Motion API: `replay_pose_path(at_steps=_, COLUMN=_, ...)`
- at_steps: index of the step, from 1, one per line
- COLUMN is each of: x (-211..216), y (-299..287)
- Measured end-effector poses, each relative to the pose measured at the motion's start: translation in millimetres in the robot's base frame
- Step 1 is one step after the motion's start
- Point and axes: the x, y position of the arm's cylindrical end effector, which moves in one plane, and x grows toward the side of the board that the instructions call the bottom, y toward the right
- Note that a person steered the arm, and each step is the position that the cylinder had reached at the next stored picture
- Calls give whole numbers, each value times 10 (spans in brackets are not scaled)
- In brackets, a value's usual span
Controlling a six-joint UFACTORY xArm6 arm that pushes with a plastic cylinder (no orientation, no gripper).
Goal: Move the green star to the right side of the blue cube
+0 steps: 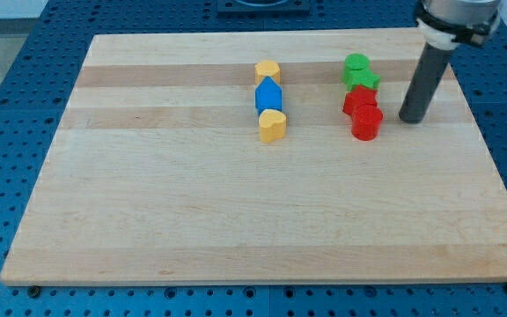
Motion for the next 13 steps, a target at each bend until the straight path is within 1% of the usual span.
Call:
replay_pose_path(at_steps=2, x=-559, y=-36)
replay_pose_path(at_steps=3, x=-597, y=-167)
replay_pose_path(at_steps=6, x=-597, y=-571)
replay_pose_path(at_steps=9, x=-584, y=-835)
replay_pose_path(at_steps=11, x=-314, y=-1069)
replay_pose_path(at_steps=13, x=-230, y=-1408)
